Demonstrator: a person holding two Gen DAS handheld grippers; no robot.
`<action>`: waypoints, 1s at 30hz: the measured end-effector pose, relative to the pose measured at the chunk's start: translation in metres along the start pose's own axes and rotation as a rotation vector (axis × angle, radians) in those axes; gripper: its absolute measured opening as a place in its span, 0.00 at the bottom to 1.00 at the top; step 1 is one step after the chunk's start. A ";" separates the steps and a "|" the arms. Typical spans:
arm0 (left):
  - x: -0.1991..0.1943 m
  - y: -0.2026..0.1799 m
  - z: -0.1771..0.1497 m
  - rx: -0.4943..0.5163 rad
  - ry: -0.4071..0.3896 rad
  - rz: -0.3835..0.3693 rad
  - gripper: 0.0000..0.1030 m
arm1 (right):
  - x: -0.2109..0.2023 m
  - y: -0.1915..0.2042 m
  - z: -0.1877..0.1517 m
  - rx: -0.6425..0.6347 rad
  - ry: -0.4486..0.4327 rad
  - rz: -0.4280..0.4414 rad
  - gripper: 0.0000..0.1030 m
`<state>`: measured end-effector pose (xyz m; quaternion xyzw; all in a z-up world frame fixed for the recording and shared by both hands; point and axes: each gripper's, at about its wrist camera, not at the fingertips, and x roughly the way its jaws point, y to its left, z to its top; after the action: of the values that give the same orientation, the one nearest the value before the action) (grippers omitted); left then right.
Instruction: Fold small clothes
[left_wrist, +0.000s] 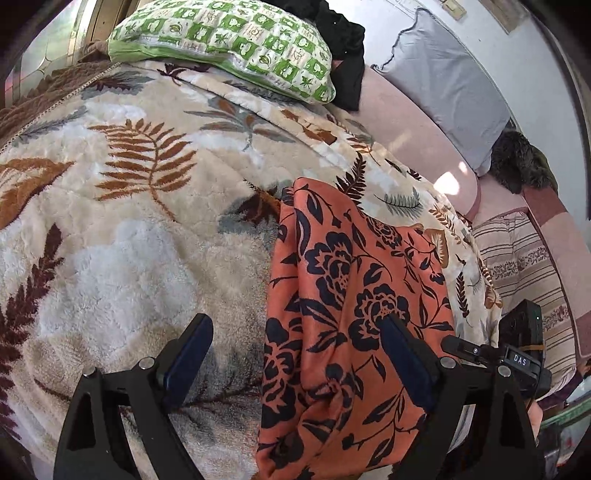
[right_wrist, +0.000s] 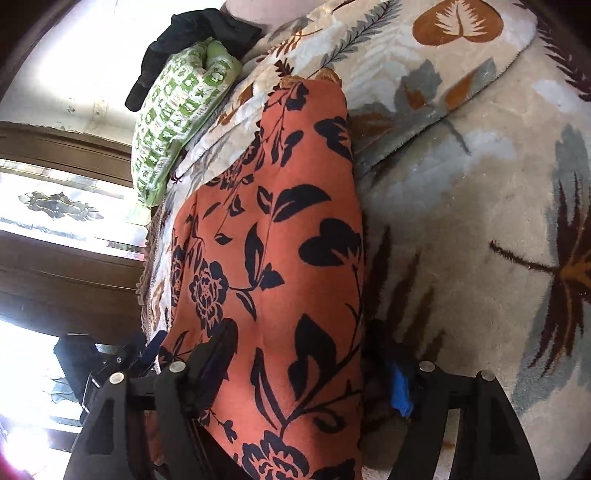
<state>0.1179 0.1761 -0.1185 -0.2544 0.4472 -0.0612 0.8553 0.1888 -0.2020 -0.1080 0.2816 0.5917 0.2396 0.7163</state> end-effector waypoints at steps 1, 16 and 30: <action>0.004 0.000 0.002 -0.011 0.008 -0.007 0.90 | -0.003 -0.002 0.002 -0.005 -0.005 -0.002 0.73; 0.012 -0.022 0.007 0.144 -0.021 0.255 0.90 | -0.001 0.009 0.005 -0.037 0.007 -0.098 0.73; 0.061 -0.008 -0.002 0.090 0.151 0.122 0.81 | 0.023 0.017 0.013 -0.108 0.038 -0.127 0.62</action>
<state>0.1533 0.1482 -0.1599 -0.1824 0.5219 -0.0479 0.8319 0.2052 -0.1751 -0.1108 0.1996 0.6083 0.2306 0.7328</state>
